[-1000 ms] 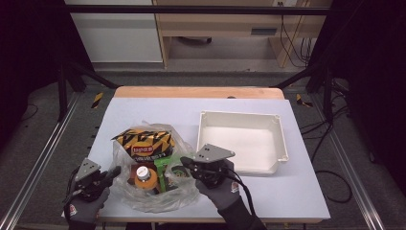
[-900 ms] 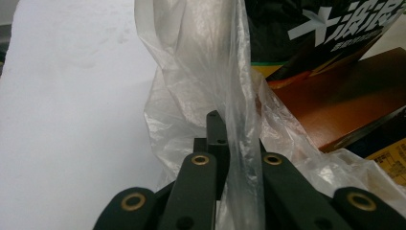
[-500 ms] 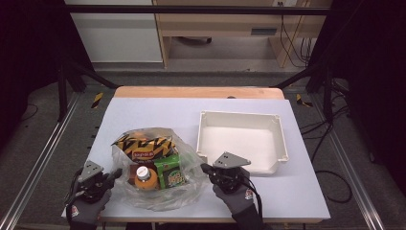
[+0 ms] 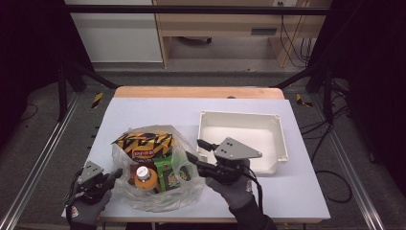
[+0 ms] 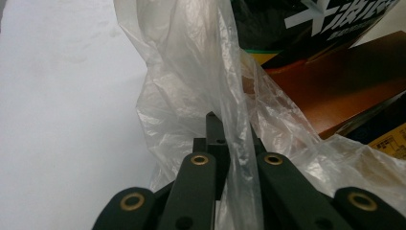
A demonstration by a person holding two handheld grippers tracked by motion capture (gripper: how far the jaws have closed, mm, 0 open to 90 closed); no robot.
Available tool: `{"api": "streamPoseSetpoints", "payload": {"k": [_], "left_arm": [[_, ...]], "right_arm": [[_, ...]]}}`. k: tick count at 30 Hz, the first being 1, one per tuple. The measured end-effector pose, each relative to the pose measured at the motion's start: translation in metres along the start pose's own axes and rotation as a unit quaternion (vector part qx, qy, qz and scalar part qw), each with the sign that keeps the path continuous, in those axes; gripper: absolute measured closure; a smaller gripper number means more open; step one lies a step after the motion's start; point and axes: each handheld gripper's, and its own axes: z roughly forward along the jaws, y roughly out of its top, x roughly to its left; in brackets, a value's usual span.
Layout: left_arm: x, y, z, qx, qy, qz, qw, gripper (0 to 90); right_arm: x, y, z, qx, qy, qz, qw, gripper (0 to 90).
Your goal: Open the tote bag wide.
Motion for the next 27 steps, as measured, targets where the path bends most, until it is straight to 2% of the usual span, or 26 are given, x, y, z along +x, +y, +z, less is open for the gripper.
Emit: {"api": "streamPoseSetpoints", "payload": {"k": [1, 2, 4, 6, 8, 9, 13, 14, 15, 16, 17, 20, 23, 27], "left_arm": [[0.000, 0.000, 0.000, 0.000, 0.000, 0.000, 1.0000, 88.3], [0.000, 0.000, 0.000, 0.000, 0.000, 0.000, 1.0000, 88.3], [0.000, 0.000, -0.001, 0.000, 0.001, 0.002, 1.0000, 88.2], [0.000, 0.000, -0.001, -0.002, 0.001, 0.000, 1.0000, 88.3], [0.000, 0.000, -0.002, -0.003, 0.000, -0.001, 1.0000, 88.2], [0.000, 0.000, -0.002, -0.003, 0.001, -0.001, 1.0000, 88.2], [0.001, 0.000, -0.001, -0.001, 0.002, 0.000, 1.0000, 88.3], [0.001, 0.000, -0.001, -0.001, 0.003, 0.000, 1.0000, 88.3], [0.001, 0.000, -0.001, -0.001, 0.003, -0.001, 1.0000, 88.3], [0.001, 0.000, -0.001, -0.001, 0.003, -0.002, 1.0000, 88.3], [0.001, 0.000, -0.001, -0.001, 0.003, -0.001, 1.0000, 88.3], [0.001, 0.000, -0.001, -0.001, 0.003, 0.000, 1.0000, 88.3], [0.002, 0.000, -0.001, -0.003, 0.004, -0.003, 1.0000, 88.3], [0.003, 0.000, -0.002, -0.005, 0.004, -0.005, 1.0000, 88.3]], "right_arm": [[0.000, 0.000, 0.000, 0.000, 0.000, 0.000, 1.0000, 46.2], [0.004, 0.003, 0.004, 0.000, 0.002, -0.006, 1.0000, 42.4], [0.014, 0.006, 0.018, 0.017, -0.008, -0.020, 0.9996, 32.2], [0.018, 0.003, 0.032, 0.041, -0.023, -0.025, 0.9986, 29.8], [0.017, -0.004, 0.041, 0.073, -0.042, -0.028, 0.9960, 30.0], [0.015, -0.009, 0.043, 0.080, -0.049, -0.025, 0.9953, 31.1], [0.003, -0.030, 0.041, 0.105, -0.061, -0.003, 0.9927, 48.7], [0.000, -0.035, 0.040, 0.112, -0.064, -0.003, 0.9916, 57.4], [-0.003, -0.039, 0.039, 0.117, -0.069, -0.001, 0.9907, 61.3], [-0.008, -0.046, 0.037, 0.123, -0.071, 0.009, 0.9898, 72.0], [-0.008, -0.046, 0.037, 0.123, -0.071, 0.009, 0.9898, 72.0], [-0.014, -0.054, 0.036, 0.128, -0.062, 0.021, 0.9896, 85.3], [-0.015, -0.058, 0.036, 0.125, -0.058, 0.023, 0.9902, 89.6], [-0.019, -0.057, 0.034, 0.119, -0.077, 0.015, 0.9898, 89.8]]}}
